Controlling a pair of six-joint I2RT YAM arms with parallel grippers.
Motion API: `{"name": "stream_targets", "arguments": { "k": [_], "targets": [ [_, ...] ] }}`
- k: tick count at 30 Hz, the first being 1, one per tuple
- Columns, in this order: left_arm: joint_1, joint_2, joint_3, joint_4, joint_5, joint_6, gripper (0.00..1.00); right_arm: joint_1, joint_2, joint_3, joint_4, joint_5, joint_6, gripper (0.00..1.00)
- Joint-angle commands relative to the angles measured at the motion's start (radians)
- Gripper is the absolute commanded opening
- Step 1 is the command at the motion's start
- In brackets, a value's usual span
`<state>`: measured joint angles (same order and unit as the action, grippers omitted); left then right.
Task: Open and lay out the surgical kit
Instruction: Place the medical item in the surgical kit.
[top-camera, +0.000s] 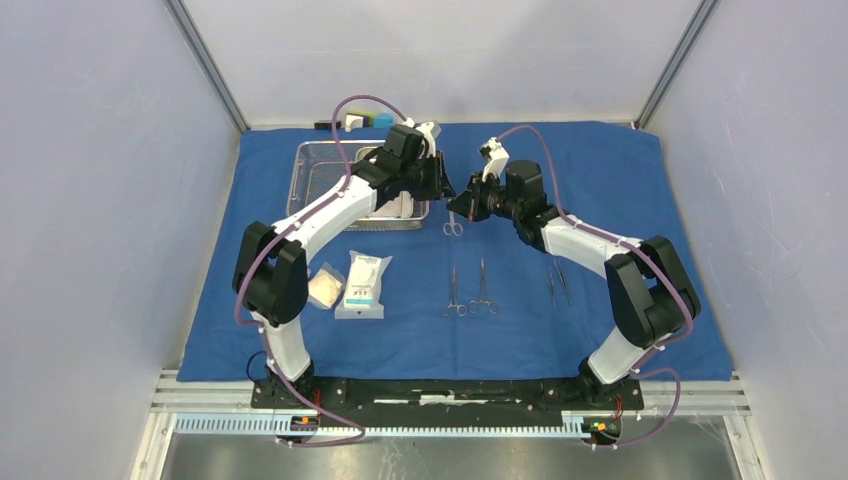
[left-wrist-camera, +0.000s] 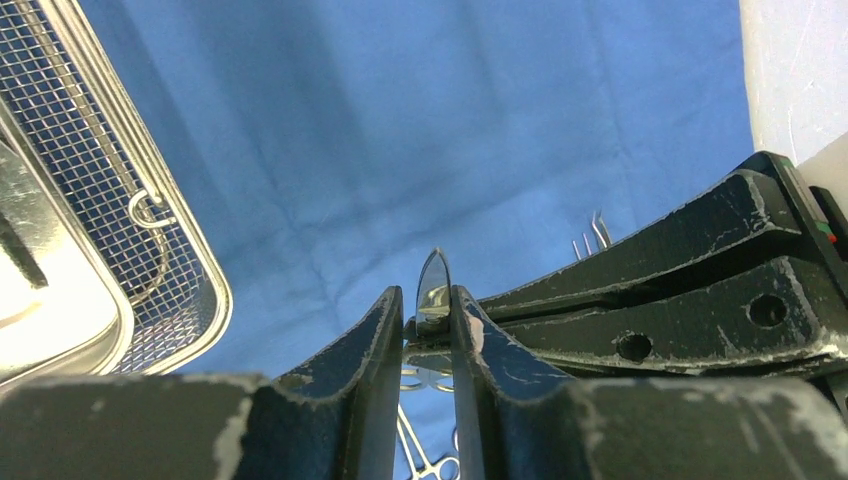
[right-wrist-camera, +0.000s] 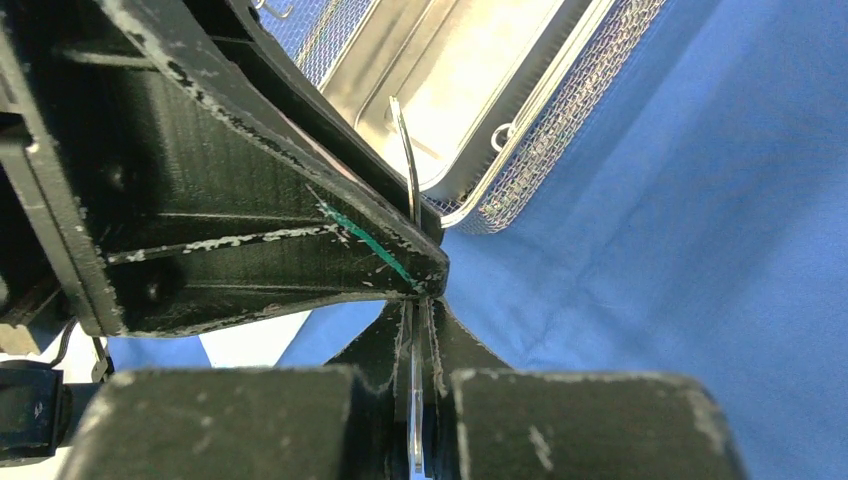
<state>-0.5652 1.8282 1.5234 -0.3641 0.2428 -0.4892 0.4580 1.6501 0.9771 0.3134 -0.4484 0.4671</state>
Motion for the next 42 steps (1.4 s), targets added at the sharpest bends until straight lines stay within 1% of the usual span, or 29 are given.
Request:
{"name": "stream_targets", "arguments": {
  "k": [1, 10, 11, 13, 17, 22, 25, 29, 33, 37, 40, 42],
  "targets": [
    [-0.004, 0.025, 0.044, 0.024, 0.044, -0.067, 0.29, 0.005, -0.038, -0.005, 0.068, -0.007, 0.009, 0.00],
    [-0.003, 0.027, 0.043, 0.022, 0.031, -0.046, 0.20, 0.005, -0.046, -0.016, 0.067, 0.001, 0.008, 0.00],
    [-0.003, 0.025, 0.044, 0.021, 0.028, -0.041, 0.19, 0.005, -0.046, -0.015, 0.067, 0.001, 0.009, 0.02],
    [-0.003, 0.019, 0.044, 0.019, 0.012, -0.023, 0.15, 0.005, -0.044, -0.016, 0.069, 0.002, 0.012, 0.08],
    [-0.002, 0.012, 0.053, 0.006, -0.026, 0.031, 0.07, 0.005, -0.047, -0.012, 0.066, -0.002, 0.015, 0.27],
    [0.003, -0.005, 0.049, -0.004, -0.060, 0.076, 0.03, 0.005, -0.064, -0.014, 0.035, 0.016, -0.016, 0.45],
    [0.008, -0.014, 0.049, -0.009, -0.071, 0.091, 0.02, 0.003, -0.077, -0.014, 0.007, 0.029, -0.043, 0.51],
    [0.020, -0.030, 0.042, -0.038, -0.072, 0.110, 0.02, -0.019, -0.113, -0.016, -0.049, 0.058, -0.116, 0.53],
    [0.023, -0.076, -0.016, -0.073, -0.073, 0.125, 0.02, -0.082, -0.152, -0.019, -0.114, 0.058, -0.194, 0.53],
    [0.016, -0.119, -0.104, -0.141, -0.092, 0.100, 0.02, -0.184, -0.185, -0.049, -0.166, 0.036, -0.247, 0.54],
    [-0.007, -0.146, -0.170, -0.194, -0.085, 0.092, 0.02, -0.265, -0.211, -0.087, -0.174, 0.019, -0.268, 0.54],
    [-0.028, -0.169, -0.217, -0.204, -0.078, 0.076, 0.03, -0.300, -0.223, -0.099, -0.197, 0.035, -0.313, 0.54]
  ]
}}
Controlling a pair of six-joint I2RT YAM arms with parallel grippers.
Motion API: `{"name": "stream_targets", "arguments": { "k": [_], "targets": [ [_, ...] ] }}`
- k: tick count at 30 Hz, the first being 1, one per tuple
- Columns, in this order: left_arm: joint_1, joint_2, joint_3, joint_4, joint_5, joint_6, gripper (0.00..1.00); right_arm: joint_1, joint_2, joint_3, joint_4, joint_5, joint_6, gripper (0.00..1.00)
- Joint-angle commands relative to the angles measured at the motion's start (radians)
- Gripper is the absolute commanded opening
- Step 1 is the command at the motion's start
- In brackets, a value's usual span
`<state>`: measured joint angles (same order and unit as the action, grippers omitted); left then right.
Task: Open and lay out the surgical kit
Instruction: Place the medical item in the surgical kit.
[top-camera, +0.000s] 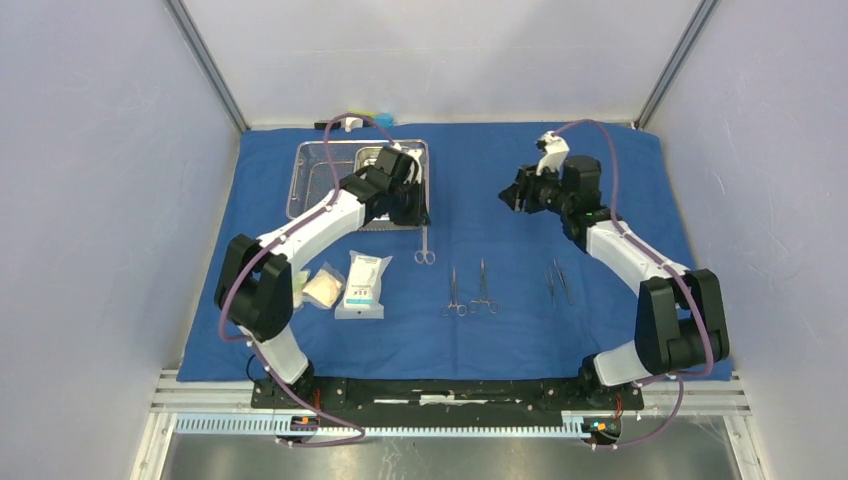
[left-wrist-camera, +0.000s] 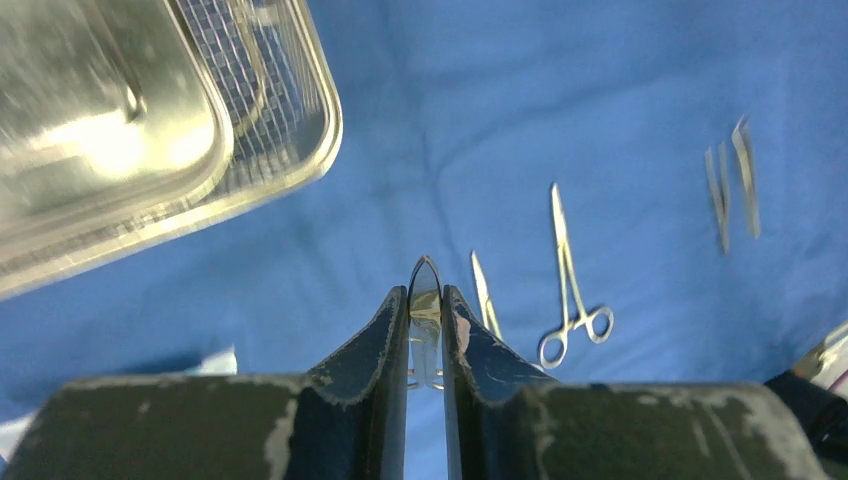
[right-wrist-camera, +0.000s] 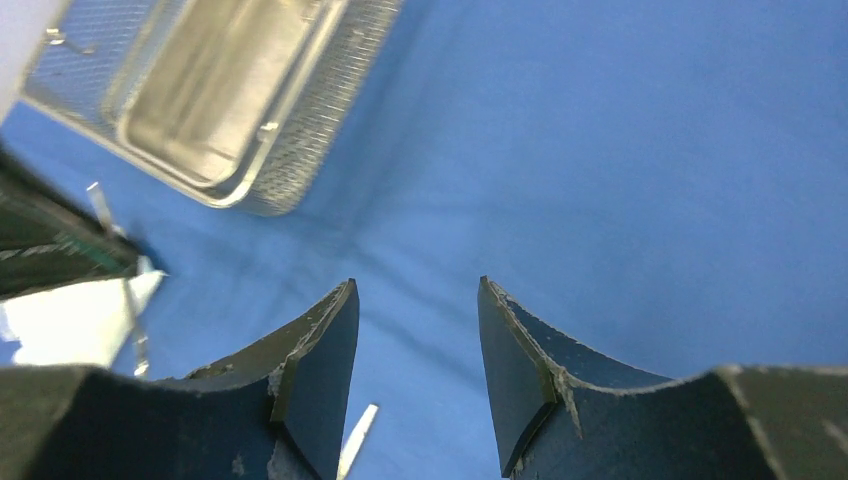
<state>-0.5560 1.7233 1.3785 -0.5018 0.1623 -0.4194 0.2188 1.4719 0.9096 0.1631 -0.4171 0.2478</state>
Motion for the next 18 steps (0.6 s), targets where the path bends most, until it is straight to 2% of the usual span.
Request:
{"name": "stream_targets", "arguments": {
  "k": [1, 4, 11, 18],
  "targets": [
    [-0.049, -0.072, -0.092, -0.067, 0.005, -0.005, 0.03, -0.072, -0.052, -0.035, -0.064, 0.031, -0.119, 0.54],
    [-0.087, -0.095, -0.132, -0.077, -0.007, -0.047, 0.04, -0.114, -0.076, -0.065, -0.085, 0.096, -0.179, 0.54],
    [-0.156, -0.076, -0.163, -0.115, -0.039, -0.147, 0.03, -0.185, -0.204, -0.167, -0.069, 0.143, -0.278, 0.54],
    [-0.165, -0.051, -0.189, -0.130, -0.084, -0.236, 0.03, -0.206, -0.332, -0.274, -0.060, 0.157, -0.369, 0.54]
  ]
}}
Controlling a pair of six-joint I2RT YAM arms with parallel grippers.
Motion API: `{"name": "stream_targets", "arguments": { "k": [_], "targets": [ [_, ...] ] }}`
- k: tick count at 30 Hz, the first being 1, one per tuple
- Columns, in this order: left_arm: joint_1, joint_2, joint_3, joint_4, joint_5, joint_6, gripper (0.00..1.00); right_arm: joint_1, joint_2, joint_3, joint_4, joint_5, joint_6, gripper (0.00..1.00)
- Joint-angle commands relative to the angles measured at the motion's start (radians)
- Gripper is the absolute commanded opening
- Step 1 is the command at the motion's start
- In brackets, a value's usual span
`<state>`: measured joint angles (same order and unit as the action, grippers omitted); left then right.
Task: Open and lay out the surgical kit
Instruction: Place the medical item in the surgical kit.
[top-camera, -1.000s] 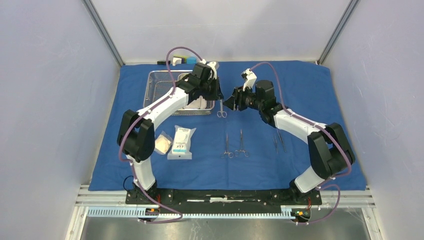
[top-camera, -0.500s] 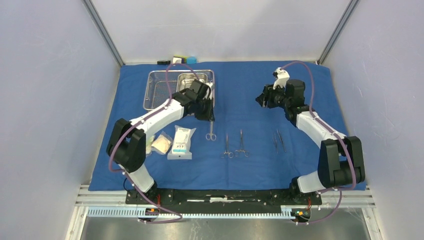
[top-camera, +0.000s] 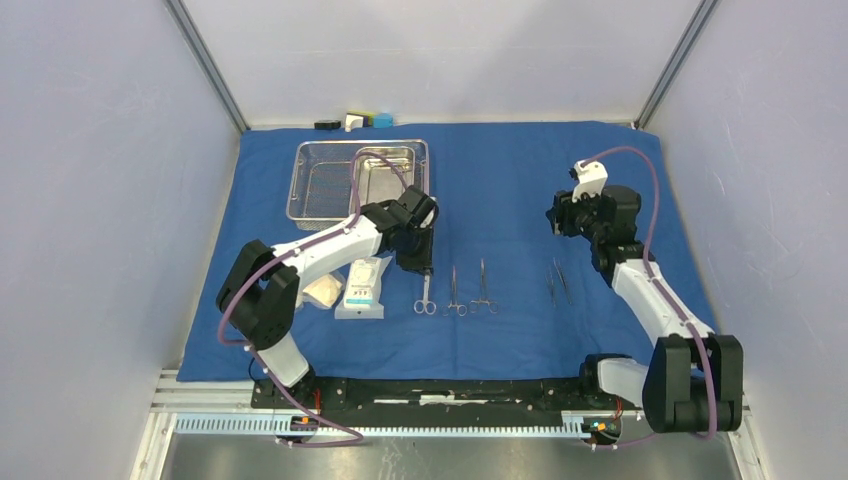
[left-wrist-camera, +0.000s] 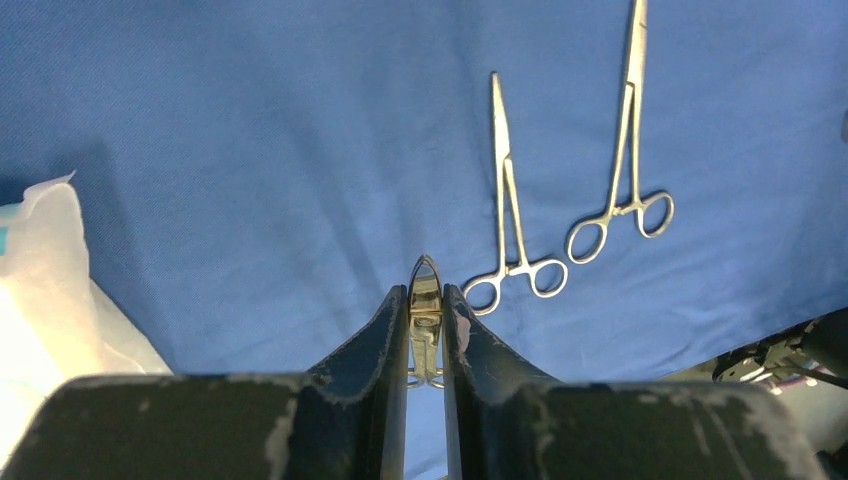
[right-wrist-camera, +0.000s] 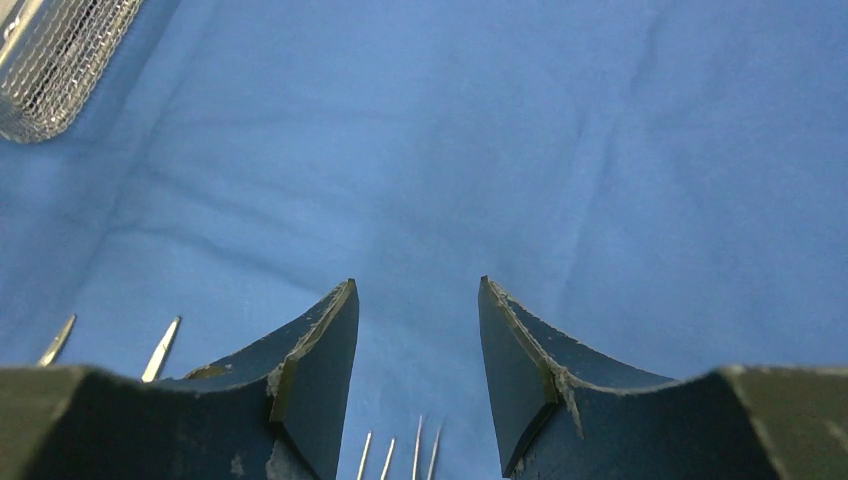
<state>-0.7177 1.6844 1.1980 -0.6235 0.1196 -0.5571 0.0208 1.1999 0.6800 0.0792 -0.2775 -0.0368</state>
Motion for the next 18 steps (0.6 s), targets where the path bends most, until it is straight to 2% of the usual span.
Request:
{"name": "stream_targets", "arguments": {
  "k": [1, 9, 18],
  "targets": [
    [-0.005, -0.010, -0.011, -0.007, -0.050, -0.102, 0.04, -0.011, -0.072, -0.058, 0.025, 0.010, -0.097, 0.54],
    [-0.011, 0.026, 0.015, -0.016, -0.075, -0.115, 0.05, -0.050, -0.141, -0.166, 0.065, -0.058, -0.138, 0.54],
    [-0.011, 0.095, 0.056, -0.027, -0.077, -0.124, 0.04, -0.084, -0.180, -0.197, 0.090, -0.110, -0.127, 0.54]
  ]
}}
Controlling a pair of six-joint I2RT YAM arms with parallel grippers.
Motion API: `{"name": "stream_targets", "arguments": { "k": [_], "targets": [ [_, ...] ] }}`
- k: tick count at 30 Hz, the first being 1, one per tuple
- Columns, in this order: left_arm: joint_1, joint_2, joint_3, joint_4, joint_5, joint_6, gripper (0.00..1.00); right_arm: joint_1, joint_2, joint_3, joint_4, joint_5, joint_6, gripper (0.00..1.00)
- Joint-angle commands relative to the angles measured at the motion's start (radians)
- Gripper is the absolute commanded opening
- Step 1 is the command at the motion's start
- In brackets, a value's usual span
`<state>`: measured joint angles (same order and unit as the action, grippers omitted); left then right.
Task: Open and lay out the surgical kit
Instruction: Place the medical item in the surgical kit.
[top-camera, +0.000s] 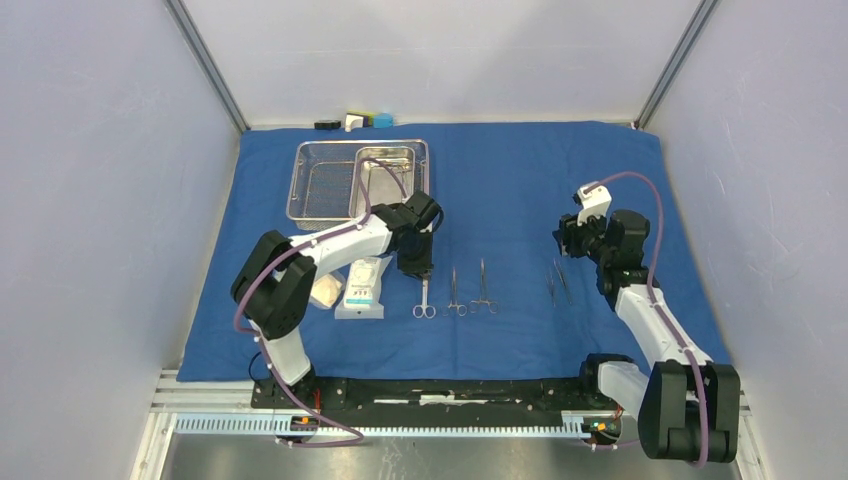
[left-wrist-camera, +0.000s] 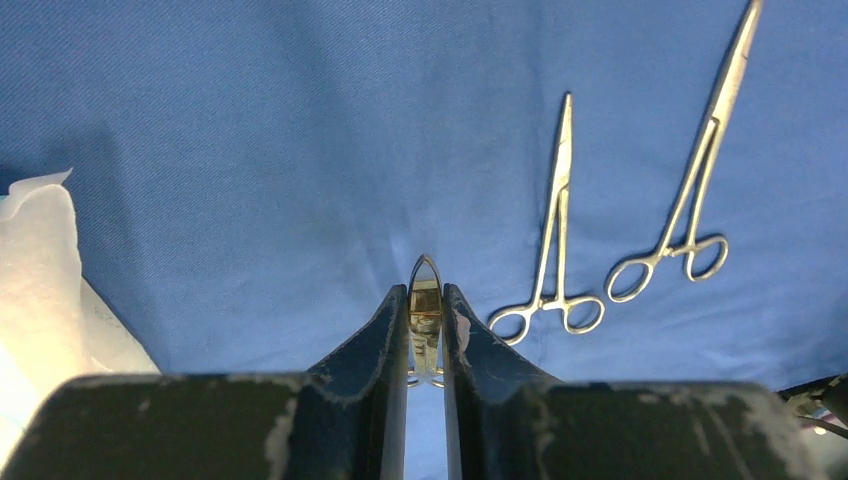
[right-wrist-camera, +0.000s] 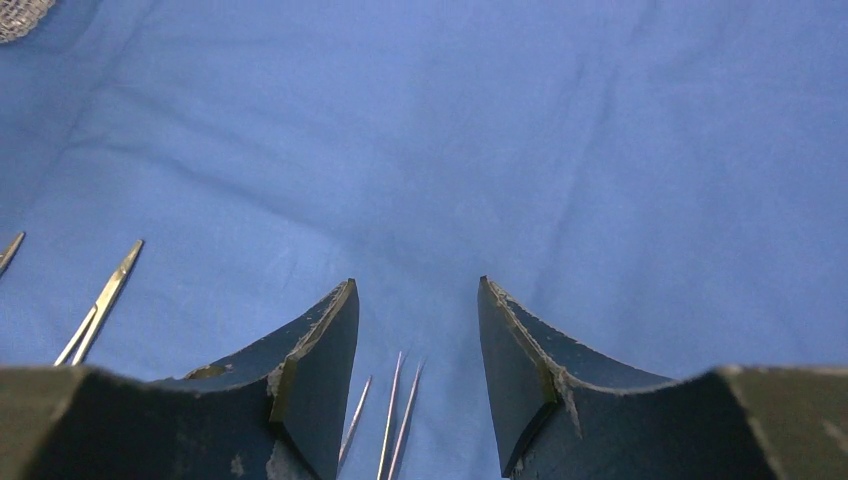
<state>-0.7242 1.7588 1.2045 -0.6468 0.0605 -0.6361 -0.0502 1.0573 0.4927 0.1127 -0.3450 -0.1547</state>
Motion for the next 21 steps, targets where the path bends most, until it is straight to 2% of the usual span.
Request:
{"name": "stream_targets", "arguments": {
  "k": [1, 21],
  "targets": [
    [-0.005, 0.024, 0.053, -0.005, -0.018, -0.045, 0.04, -0.016, -0.043, -0.015, 0.059, -0.046, -0.009, 0.54],
    [-0.006, 0.093, 0.085, -0.014, -0.036, -0.043, 0.10, -0.094, -0.031, -0.032, 0.068, -0.149, 0.041, 0.53]
  ]
}}
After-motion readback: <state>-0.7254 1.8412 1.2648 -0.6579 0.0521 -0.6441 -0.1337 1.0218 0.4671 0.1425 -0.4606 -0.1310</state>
